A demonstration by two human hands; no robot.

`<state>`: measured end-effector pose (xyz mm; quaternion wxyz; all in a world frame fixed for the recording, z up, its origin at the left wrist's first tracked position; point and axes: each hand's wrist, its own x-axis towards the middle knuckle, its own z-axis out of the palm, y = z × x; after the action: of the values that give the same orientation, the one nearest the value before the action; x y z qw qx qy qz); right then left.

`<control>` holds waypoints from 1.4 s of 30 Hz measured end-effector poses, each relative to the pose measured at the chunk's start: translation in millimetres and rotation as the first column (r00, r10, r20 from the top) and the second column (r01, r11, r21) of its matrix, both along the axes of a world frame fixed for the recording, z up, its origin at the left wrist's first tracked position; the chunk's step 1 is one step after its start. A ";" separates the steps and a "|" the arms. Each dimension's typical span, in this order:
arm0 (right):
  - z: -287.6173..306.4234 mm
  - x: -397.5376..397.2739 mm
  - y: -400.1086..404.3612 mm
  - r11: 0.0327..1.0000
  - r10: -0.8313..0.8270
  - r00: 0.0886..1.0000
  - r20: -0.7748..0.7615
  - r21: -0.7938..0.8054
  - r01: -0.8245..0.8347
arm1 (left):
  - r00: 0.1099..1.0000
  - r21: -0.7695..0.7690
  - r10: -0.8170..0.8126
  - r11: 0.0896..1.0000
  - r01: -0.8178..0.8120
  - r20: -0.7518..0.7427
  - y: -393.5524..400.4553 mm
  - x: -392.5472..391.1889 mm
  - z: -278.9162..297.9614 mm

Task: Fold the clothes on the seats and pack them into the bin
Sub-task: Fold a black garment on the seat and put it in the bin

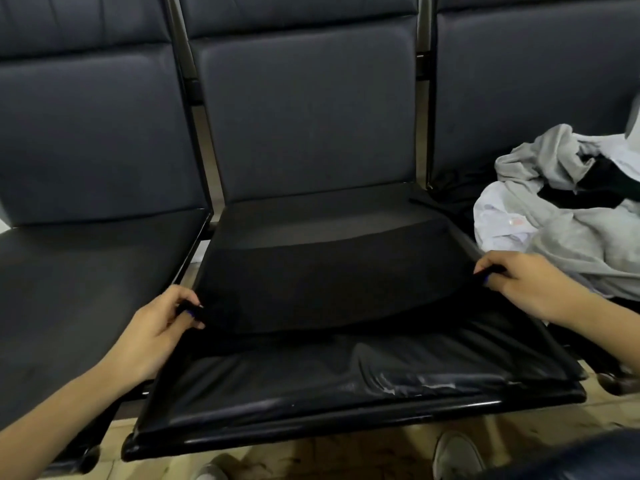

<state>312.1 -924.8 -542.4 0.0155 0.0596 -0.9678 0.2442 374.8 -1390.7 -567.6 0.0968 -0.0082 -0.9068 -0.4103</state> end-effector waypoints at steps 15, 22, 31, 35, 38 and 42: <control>31.6 -19.0 17.9 0.956 -0.253 0.942 -0.218 -0.206 0.209 | 0.922 -0.246 0.061 0.955 -0.166 -0.383 5.1 -15.6 9.6; 6.2 1.1 28.0 0.950 -0.222 0.959 -0.178 -0.259 0.172 | 0.892 -0.310 -0.121 0.951 -0.023 -0.436 -1.2 -9.0 -3.2; -20.0 12.6 39.0 0.967 -0.171 0.985 0.037 -0.184 0.175 | 0.967 -0.476 -0.253 0.855 0.203 -0.041 8.3 8.2 -24.0; -20.0 6.2 39.4 0.937 -0.237 0.969 0.070 -0.248 0.247 | 0.978 -0.609 0.185 0.788 -0.089 0.098 14.9 5.7 -12.5; -21.3 4.8 40.4 0.927 -0.260 0.962 0.080 -0.259 0.272 | 0.964 -0.489 0.158 0.871 -0.035 0.213 18.9 7.0 -4.5; -15.2 6.2 47.5 0.917 -0.286 0.957 0.054 -0.275 0.289 | 0.966 -0.380 0.195 0.917 -0.117 0.172 8.2 6.9 9.5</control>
<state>318.2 -877.3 -557.5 0.0534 -0.0876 -0.9217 0.3742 381.7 -1382.5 -558.0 0.0314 0.0891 -0.9702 -0.2231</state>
